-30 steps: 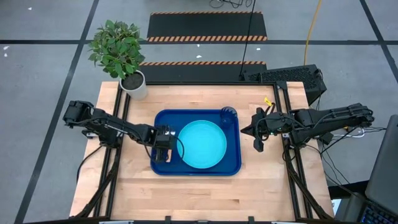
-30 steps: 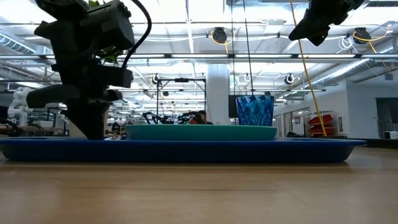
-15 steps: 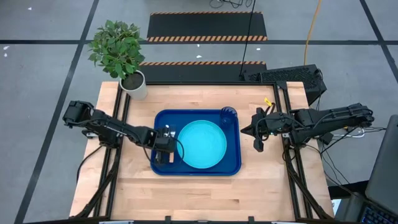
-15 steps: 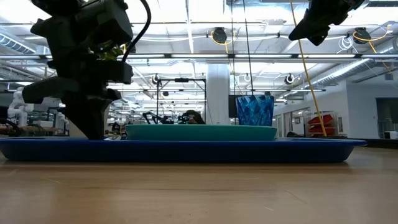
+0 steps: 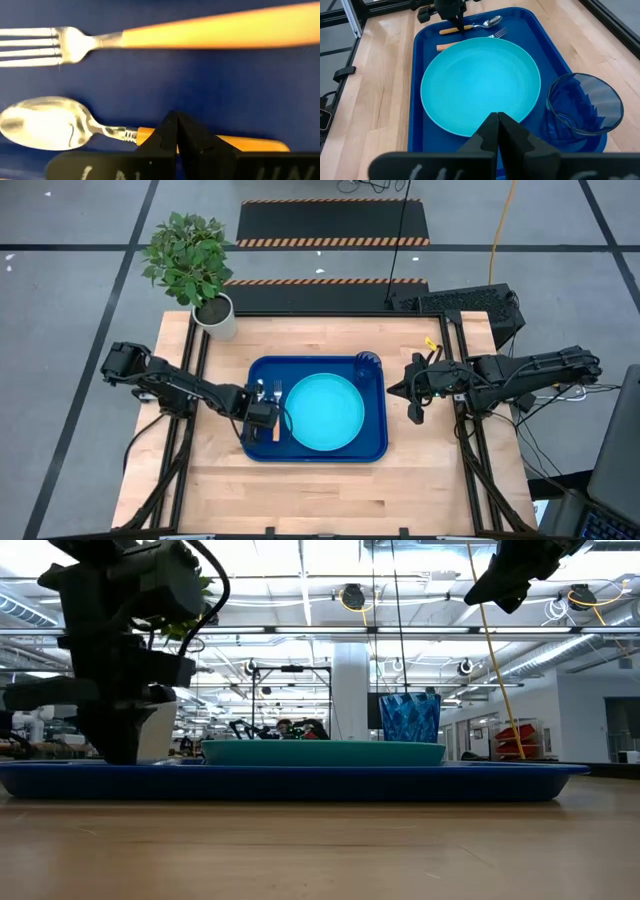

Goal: Pick and place plate/cup/fork/spoon on tray
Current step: Adjust the orange spoon on the blue serving tray

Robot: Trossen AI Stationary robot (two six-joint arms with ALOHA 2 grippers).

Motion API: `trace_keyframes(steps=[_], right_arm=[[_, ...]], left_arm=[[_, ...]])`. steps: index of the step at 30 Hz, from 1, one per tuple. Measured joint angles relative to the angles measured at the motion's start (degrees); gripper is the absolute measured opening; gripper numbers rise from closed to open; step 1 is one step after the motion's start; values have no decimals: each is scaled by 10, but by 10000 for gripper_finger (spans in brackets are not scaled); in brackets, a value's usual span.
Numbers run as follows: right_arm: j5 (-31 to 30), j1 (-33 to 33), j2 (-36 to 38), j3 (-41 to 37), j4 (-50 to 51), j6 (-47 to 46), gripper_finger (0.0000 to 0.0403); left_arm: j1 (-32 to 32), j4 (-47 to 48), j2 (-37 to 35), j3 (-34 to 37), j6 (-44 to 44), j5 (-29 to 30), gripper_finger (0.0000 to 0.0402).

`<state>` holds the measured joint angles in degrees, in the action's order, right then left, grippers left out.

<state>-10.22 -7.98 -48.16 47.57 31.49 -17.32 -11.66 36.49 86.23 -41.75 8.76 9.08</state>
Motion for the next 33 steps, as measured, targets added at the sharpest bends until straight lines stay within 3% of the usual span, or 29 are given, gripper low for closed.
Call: trace_keyframes(steps=[10,20,33], right_arm=[[0,0,0,0,0,1,0],[0,0,0,0,0,2,0],[0,0,0,0,0,1,0]], left_arm=[[0,13,-5,-31,-26,18,2],[0,101,-5,-31,1,45,2],[0,103,-5,-31,0,62,1]])
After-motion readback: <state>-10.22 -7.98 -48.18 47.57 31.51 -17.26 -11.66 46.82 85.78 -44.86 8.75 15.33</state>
